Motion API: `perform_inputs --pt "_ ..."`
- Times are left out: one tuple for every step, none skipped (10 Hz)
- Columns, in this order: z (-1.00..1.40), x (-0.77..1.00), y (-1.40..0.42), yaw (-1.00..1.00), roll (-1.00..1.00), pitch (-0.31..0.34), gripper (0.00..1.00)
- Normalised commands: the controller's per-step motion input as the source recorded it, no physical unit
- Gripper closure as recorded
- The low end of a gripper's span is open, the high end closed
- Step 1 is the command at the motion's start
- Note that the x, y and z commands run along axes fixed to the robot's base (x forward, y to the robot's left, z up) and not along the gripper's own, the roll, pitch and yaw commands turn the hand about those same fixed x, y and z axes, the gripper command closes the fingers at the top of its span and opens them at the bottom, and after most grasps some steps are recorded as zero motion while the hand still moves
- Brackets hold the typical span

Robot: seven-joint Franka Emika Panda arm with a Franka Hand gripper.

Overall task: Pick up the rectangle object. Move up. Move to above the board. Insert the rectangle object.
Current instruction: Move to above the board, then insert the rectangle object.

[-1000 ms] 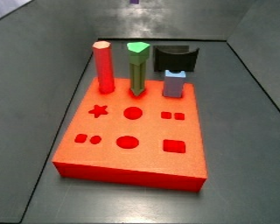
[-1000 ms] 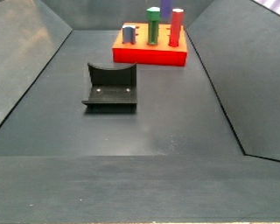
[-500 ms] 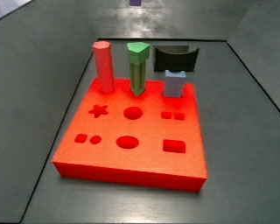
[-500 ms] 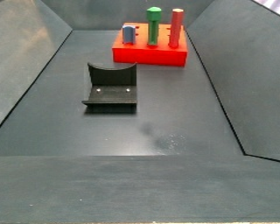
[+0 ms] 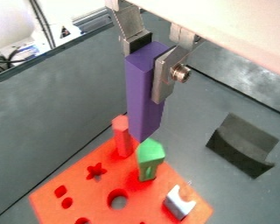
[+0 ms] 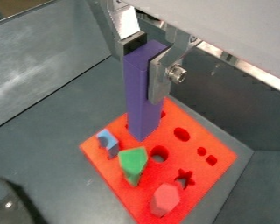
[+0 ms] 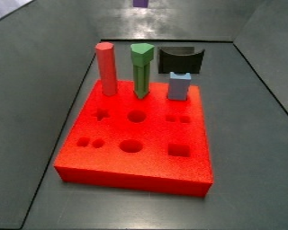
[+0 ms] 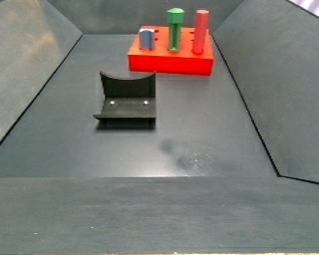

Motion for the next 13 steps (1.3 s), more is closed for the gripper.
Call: perform_inputs --pt "0.06 0.08 -0.23 0.01 0.01 0.113 1.00" --pt "-0.08 0.05 -0.26 -0.90 0.00 -0.030 1.00" --pt "-0.20 0.19 -0.30 -0.79 0.02 -0.059 1.00" --pt "-0.34 0.36 -0.35 -0.64 0.07 -0.074 1.00" --pt "-0.40 0.34 -0.38 -0.64 0.09 -0.080 1.00" --pt "-0.42 0.49 -0.41 -0.50 0.09 -0.069 1.00" --pt "-0.44 0.74 -0.48 -0.23 0.06 -0.061 1.00" --pt "-0.50 0.74 -0.52 -0.21 0.07 -0.066 1.00" --pt "-0.56 0.57 -0.53 -0.35 0.10 -0.071 1.00" --pt "-0.46 0.07 -0.41 -0.81 0.06 -0.059 1.00" --pt "-0.41 0.01 -0.31 -0.89 0.02 -0.031 1.00" --pt "-0.42 0.02 -0.31 -0.89 0.02 -0.034 1.00" --pt "-0.42 0.03 -0.31 -0.88 0.02 -0.034 1.00"
